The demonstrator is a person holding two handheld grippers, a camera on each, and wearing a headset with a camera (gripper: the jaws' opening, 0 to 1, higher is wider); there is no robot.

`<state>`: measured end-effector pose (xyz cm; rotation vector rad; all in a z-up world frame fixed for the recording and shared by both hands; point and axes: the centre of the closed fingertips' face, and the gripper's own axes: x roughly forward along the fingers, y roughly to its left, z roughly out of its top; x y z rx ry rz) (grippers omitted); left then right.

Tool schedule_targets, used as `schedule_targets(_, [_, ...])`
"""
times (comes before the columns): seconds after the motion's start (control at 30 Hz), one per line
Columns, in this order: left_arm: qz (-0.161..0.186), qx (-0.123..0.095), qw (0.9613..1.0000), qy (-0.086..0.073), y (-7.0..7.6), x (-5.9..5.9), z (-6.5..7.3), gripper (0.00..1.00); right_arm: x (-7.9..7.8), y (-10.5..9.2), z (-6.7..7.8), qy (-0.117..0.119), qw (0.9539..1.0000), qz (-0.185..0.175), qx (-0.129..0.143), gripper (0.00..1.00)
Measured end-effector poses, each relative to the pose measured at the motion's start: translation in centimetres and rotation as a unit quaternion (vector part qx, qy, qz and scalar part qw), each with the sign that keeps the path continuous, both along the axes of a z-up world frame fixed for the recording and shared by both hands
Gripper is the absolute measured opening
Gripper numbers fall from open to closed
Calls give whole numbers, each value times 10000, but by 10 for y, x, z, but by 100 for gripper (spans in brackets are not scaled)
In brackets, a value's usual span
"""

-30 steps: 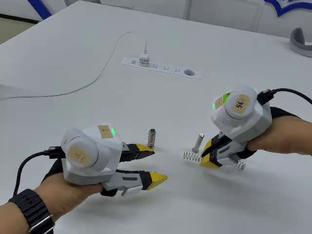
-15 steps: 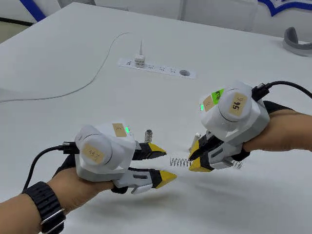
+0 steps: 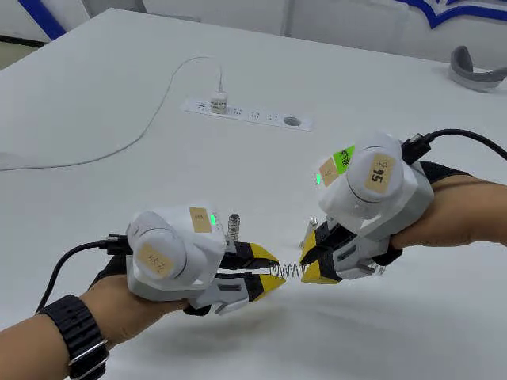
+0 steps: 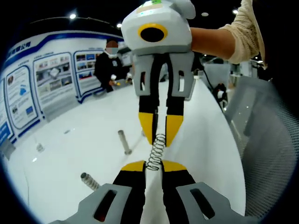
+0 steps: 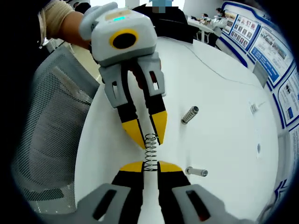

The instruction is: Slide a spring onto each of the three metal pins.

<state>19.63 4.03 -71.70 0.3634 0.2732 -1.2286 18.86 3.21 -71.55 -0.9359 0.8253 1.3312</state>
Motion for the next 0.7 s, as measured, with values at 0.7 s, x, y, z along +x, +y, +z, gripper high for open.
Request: schedule_targets(0.7, [12,47,10000,86,-4,-1,-1,11,-4,22,28,-166,9996,120,205,12])
